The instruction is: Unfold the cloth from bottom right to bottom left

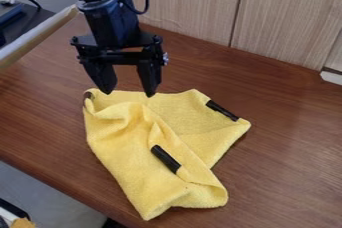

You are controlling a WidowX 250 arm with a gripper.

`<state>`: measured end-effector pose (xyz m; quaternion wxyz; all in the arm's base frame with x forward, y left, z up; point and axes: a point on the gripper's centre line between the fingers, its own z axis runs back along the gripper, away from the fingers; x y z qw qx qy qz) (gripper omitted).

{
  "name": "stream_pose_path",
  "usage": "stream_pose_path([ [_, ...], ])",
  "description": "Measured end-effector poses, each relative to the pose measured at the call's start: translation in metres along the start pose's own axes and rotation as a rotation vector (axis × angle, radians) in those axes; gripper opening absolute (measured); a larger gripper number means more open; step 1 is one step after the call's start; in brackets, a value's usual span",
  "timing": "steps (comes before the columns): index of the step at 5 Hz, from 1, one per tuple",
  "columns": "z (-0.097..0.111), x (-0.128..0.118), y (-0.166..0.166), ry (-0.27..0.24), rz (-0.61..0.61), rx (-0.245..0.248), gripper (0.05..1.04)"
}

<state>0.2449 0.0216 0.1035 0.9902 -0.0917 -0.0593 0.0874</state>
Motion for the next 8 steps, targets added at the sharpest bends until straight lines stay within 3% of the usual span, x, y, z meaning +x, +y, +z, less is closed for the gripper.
stream_pose_path([
  [1,-0.005,-0.002,0.000,0.020,0.008,0.000,1.001],
  [3,-0.038,-0.007,-0.023,0.053,-0.057,0.067,1.001],
  [6,-0.068,-0.005,-0.021,0.029,-0.026,0.155,1.001],
  [8,-0.087,-0.002,-0.009,0.092,0.039,0.194,0.965],
])
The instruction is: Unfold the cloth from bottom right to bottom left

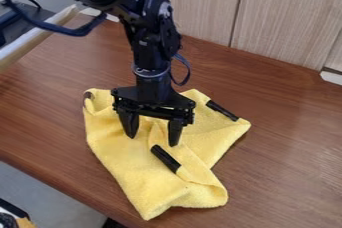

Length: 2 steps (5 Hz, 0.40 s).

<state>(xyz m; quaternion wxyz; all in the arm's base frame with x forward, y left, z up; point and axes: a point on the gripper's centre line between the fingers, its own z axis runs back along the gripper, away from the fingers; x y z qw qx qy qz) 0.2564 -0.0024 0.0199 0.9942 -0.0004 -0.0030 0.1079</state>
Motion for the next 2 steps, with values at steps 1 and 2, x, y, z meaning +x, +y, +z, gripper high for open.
stream_pose_path([
  [1,0.0001,0.0020,-0.0016,-0.005,-0.001,0.014,0.691],
  [2,0.0004,0.0025,-0.0009,-0.007,-0.004,0.022,0.383],
])
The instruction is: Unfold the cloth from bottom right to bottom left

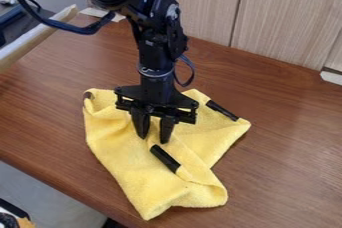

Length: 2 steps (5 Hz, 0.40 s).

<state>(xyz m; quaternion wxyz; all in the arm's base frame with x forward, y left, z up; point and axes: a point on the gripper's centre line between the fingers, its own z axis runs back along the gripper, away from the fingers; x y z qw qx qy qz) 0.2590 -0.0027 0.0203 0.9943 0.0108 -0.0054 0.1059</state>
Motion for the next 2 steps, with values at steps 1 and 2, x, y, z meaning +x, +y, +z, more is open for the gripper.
stream_pose_path([
  [1,0.0000,0.0001,0.0003,-0.001,-0.001,0.002,0.161],
  [2,0.0004,0.0004,0.0008,-0.003,-0.002,0.005,0.086],
])
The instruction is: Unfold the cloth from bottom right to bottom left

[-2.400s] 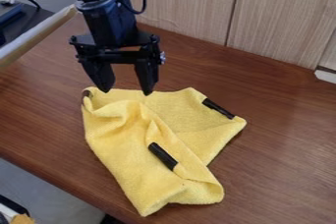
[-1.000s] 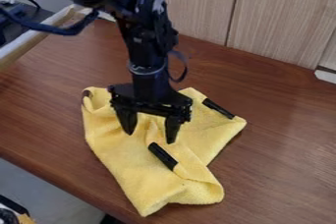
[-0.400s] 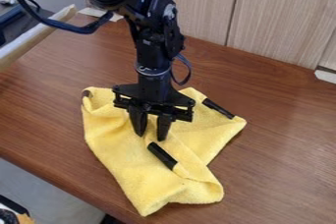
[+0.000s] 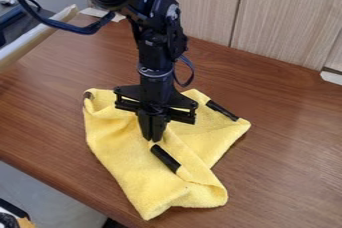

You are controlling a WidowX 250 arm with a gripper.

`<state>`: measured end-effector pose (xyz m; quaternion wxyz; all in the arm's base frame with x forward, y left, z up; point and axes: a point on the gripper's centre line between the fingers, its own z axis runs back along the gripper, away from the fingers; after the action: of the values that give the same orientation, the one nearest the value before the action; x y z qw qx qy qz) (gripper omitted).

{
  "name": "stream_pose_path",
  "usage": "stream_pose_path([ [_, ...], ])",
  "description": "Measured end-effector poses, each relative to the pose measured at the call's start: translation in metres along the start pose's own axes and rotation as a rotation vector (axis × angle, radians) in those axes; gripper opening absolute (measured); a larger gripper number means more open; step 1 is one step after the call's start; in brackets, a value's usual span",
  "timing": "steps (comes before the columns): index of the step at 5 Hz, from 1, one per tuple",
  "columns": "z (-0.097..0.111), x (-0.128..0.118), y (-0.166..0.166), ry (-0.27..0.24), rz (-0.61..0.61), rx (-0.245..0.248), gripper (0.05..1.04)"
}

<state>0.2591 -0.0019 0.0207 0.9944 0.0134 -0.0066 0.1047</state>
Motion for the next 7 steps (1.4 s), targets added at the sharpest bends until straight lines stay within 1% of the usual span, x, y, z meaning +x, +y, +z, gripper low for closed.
stream_pose_path([
  [1,0.000,0.000,-0.001,-0.001,-0.006,-0.008,0.067],
  [2,0.010,-0.001,0.003,-0.034,0.003,-0.036,0.055],
  [3,0.030,-0.003,0.010,-0.087,0.008,-0.069,0.055],
  [4,0.052,-0.006,0.027,-0.138,0.036,-0.087,0.055],
  [5,0.064,-0.012,0.042,-0.162,0.058,-0.098,0.055],
  [6,0.062,-0.018,0.067,-0.155,0.108,-0.111,0.055],
  [7,0.057,-0.027,0.093,-0.139,0.171,-0.101,0.055],
])
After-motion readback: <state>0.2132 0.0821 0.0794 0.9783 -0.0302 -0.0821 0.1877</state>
